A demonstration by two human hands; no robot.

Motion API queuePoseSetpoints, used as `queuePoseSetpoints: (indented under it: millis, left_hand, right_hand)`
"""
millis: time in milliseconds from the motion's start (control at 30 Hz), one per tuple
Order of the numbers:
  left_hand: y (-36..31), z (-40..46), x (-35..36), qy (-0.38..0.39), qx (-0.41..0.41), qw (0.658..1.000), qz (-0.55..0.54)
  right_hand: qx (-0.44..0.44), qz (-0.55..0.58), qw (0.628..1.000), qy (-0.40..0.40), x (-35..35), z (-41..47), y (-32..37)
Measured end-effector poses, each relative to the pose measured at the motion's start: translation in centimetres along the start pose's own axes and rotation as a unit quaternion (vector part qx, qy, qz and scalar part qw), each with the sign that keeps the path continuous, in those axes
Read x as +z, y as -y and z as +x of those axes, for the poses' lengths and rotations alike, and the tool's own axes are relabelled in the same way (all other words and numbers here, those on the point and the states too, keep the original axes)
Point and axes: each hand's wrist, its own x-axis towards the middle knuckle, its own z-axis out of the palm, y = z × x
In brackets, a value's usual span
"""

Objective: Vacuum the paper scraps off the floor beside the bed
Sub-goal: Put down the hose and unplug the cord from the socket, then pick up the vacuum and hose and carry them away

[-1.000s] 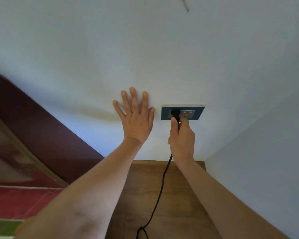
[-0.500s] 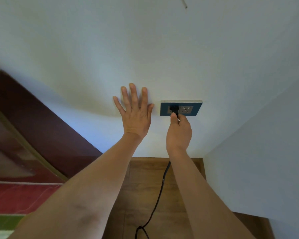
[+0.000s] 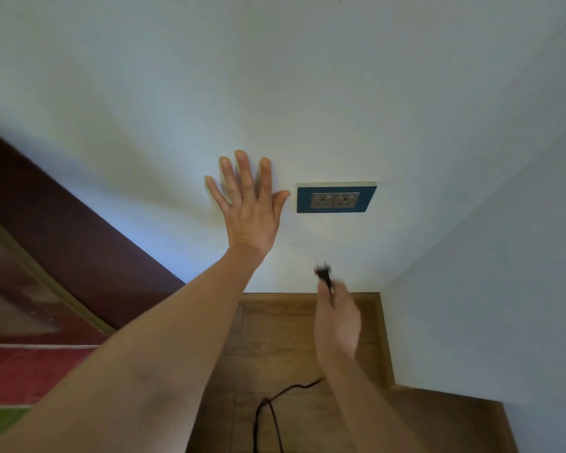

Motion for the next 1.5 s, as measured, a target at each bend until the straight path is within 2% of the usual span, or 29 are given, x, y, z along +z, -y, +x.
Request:
queuePoseSetpoints:
  millis: [67,167,300,433,600,767,900,1133,1367,1500]
  left_hand:
    - [-0.1,-0.3,-0.1,0.003,0.002,1.0,0.001]
    - [-0.8,-0.4,-1.4,0.012,-0.025,1.0,0.002]
    - [-1.1,-1.4,-4.4,0.09,-0.012,0.996,0.024]
    - [-1.1,-6.0,-7.4,0.166,-0.012,0.986,-0.002]
    - [-0.5,-16.5,-12.7,0.287,-0.088,0.954,-0.01]
    - [-1.2,-28.6,-18.8,0.406,-0.196,0.893,0.017]
    - [-4.0,-36.2,-23.6,0.45,-0.281,0.847,0.038]
    - [-11.9,-46.1,-31.3,0.424,-0.431,0.793,0.07]
    - [-17.2,-55.3,-37.7,0.405,-0.573,0.705,0.099]
    - [-19.1,-60.5,-41.0,0.358,-0.635,0.675,0.113]
  right_hand:
    - [0.019,0.006,0.999,0.035,-0.9,-2.9,-3.1]
    - [-0.045,-0.004,0.995,0.083,-1.0,-0.7,-1.8]
    - [-0.071,0.05,0.993,0.086,-0.8,1.8,2.9]
    - [-0.08,0.045,0.989,0.114,-2.3,0.3,2.8]
    - [-0.082,-0.015,0.979,0.185,-4.0,-4.1,-2.6]
    - [-0.075,-0.093,0.943,0.31,-5.0,-9.0,-8.7]
    - [-0.115,-0.141,0.904,0.387,-5.6,-11.9,-11.2]
    - [-0.197,-0.236,0.797,0.52,-7.2,-18.2,-13.7]
    - [-0.242,-0.307,0.707,0.59,-7.3,-26.3,-17.6]
    - [-0.251,-0.35,0.646,0.631,-6.4,-32.0,-20.9]
